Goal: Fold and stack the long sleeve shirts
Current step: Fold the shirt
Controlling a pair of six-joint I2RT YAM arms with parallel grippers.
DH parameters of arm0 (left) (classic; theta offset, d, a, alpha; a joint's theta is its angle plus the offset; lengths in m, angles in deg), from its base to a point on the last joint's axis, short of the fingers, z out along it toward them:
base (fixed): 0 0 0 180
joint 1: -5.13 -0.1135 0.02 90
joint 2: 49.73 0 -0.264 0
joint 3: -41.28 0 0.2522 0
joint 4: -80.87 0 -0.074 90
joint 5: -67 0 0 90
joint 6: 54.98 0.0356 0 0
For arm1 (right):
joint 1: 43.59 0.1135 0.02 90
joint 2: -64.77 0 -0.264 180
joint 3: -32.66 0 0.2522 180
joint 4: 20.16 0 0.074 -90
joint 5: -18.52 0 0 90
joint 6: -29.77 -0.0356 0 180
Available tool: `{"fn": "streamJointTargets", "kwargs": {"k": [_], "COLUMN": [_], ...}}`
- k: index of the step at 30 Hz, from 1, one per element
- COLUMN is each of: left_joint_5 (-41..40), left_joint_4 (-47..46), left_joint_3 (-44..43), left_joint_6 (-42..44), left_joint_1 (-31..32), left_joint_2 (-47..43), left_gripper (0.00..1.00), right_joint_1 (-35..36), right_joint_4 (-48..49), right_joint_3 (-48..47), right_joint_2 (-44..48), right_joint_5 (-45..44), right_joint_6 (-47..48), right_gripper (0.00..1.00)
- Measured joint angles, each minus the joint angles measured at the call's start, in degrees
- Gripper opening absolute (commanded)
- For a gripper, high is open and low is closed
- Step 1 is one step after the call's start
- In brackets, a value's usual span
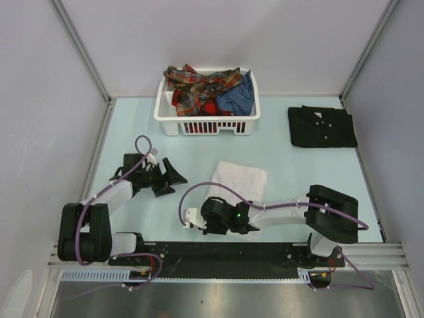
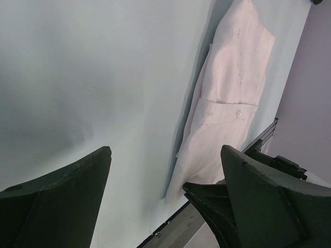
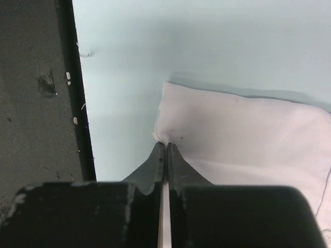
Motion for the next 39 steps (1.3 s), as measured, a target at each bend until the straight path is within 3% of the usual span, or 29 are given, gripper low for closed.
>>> {"fn": "streamJointTargets", "kwargs": {"k": [6, 14, 21, 34, 36, 39], "left_joint_5": [0.0, 2.8, 5.6, 6.4, 6.3, 5.8], "left_joint_4": [-1.6, -8.0, -17.6, -31.4, -32.4, -34.6], "left_joint_3": [0.0, 1.3, 1.3, -3.0, -3.7, -4.9], "left_joint_6": [-0.4, -4.5, -14.1, -31.6, -33.1, -35.1], "left_joint_1": [0.5, 4.5, 7.5, 19.7, 20.9, 22.5], "left_joint_2": [1.5, 2.5, 11.2, 24.1, 25.2, 27.0], "left_gripper": [0.96, 0.99, 0.99, 1.00, 0.99, 0.88], "right_joint_1": [-1.9, -7.5, -11.3, -13.4, -13.4, -13.4], "right_joint_4": [-0.8, -5.6, -7.1, -9.4, -9.4, -9.5], "right_joint_3": [0.7, 1.4, 1.4, 0.4, -0.1, -0.2], "right_joint_2": [1.6, 11.7, 16.4, 18.9, 19.3, 19.5], "right_joint_5": [1.8, 3.2, 5.4, 6.0, 6.0, 6.0], "right_joint_6": [-0.1, -2.0, -4.9, -6.6, -6.7, -7.2], "right_gripper": [0.00, 0.00, 0.00, 0.00, 0.00, 0.00]}}
